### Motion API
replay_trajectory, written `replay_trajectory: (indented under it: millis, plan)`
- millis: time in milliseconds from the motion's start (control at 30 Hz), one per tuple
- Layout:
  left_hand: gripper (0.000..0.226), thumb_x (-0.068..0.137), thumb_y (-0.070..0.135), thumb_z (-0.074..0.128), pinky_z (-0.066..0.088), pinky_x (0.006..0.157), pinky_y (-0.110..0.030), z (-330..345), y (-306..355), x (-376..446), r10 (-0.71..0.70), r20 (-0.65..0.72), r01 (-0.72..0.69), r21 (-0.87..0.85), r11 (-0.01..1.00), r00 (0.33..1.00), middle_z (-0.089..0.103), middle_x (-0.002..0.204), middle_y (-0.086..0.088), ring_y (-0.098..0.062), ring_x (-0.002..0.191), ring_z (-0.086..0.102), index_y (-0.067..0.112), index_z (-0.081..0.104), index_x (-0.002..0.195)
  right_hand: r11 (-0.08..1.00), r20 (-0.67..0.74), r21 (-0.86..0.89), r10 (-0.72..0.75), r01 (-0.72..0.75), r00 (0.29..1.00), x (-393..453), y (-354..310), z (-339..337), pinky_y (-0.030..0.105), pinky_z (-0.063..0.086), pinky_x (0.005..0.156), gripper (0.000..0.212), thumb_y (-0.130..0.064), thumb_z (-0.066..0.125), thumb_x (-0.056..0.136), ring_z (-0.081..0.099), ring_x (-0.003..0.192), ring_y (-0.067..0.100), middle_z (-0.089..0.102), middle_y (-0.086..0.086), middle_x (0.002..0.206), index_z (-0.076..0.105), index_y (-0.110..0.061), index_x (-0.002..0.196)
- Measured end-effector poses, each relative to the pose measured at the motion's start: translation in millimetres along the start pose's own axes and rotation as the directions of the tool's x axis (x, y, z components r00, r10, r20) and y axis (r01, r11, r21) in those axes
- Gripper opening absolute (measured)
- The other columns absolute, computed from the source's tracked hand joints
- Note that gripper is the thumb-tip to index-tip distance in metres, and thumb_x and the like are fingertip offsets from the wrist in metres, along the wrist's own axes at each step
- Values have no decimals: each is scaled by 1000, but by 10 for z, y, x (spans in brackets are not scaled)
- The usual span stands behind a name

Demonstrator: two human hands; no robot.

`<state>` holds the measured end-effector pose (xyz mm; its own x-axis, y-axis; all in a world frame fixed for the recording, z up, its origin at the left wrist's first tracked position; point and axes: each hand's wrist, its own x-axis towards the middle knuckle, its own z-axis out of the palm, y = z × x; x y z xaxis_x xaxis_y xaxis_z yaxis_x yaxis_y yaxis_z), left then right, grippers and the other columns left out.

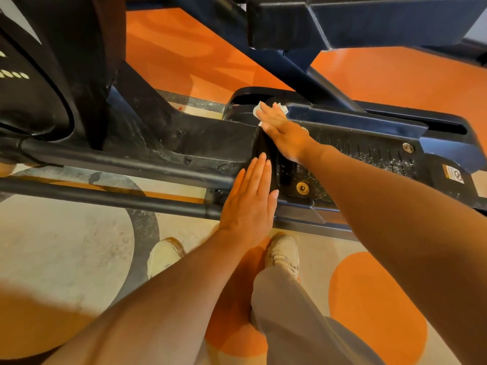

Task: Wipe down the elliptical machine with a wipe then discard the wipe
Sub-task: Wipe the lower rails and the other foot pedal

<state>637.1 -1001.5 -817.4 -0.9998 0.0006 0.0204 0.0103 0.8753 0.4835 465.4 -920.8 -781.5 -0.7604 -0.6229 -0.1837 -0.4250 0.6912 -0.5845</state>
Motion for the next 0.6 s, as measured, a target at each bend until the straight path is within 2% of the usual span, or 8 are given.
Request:
replay_trajectory:
  millis: [67, 133, 233, 333, 400, 467, 600]
  plan:
    - [74, 91, 47, -13, -8, 122, -30, 22, 29, 2, -12, -14, 12, -11, 1000, 1000, -13, 165, -2, -15, 151, -14, 14, -6, 157, 998, 1, 54, 12, -12, 1000, -59, -9, 32, 6, -9, 103, 48, -22, 27, 108, -10, 149, 17, 5, -2, 164, 19, -18, 155]
    - [73, 92, 47, -12, -9, 121, -30, 51, 52, 9, -28, -29, 27, -32, 999, 999, -13, 165, -2, -14, 150, -16, 13, -5, 157, 992, -40, 123, -4, 9, 999, -184, 3, 81, -6, -6, 97, 47, -19, 31, 107, -6, 150, 17, 11, -2, 163, 22, -16, 154]
    - [72, 94, 47, -9, -10, 120, -28, 74, 64, 30, -32, -50, 29, -52, 998, 998, -11, 165, -2, -14, 150, -14, 13, -3, 158, 991, -91, 119, -44, 54, 995, -301, 78, 123, -6, -2, 101, 46, -17, 35, 107, 2, 150, 18, 20, -1, 161, 28, -16, 152]
    - [72, 94, 47, -9, -10, 119, -27, 98, 53, 50, -32, -55, 29, -64, 998, 998, -13, 165, 0, -13, 150, -16, 14, -3, 158, 997, -85, 50, -62, 66, 994, -242, 124, 83, -6, -4, 100, 46, -20, 34, 107, 4, 150, 16, 21, -1, 161, 28, -19, 153]
    - [71, 95, 46, -7, -10, 119, -27, 122, 59, 57, -39, -64, 35, -69, 997, 997, -12, 165, 0, -12, 150, -15, 14, -1, 158, 997, -112, -1, -71, 71, 991, -140, 140, 46, -1, -5, 105, 46, -19, 32, 107, 5, 150, 18, 20, 1, 161, 27, -17, 153]
    - [69, 99, 44, -3, -6, 120, -29, 159, 74, 68, -57, -99, 56, -16, 998, 993, -3, 166, -3, -15, 151, -9, 11, 7, 158, 997, -149, -46, -65, 59, 987, -11, 139, 14, 12, -4, 111, 46, -15, 30, 107, 4, 150, 23, 17, 6, 162, 24, -13, 153]
    - [62, 104, 36, 12, 13, 120, -39, 211, 82, 98, -54, -197, 80, 130, 988, 979, 26, 161, -12, -25, 149, 21, 4, 33, 152, 992, -216, -124, 7, -35, 976, 219, 103, -46, 28, -6, 117, 45, -9, 26, 107, 4, 150, 28, 17, 11, 162, 25, -9, 152]
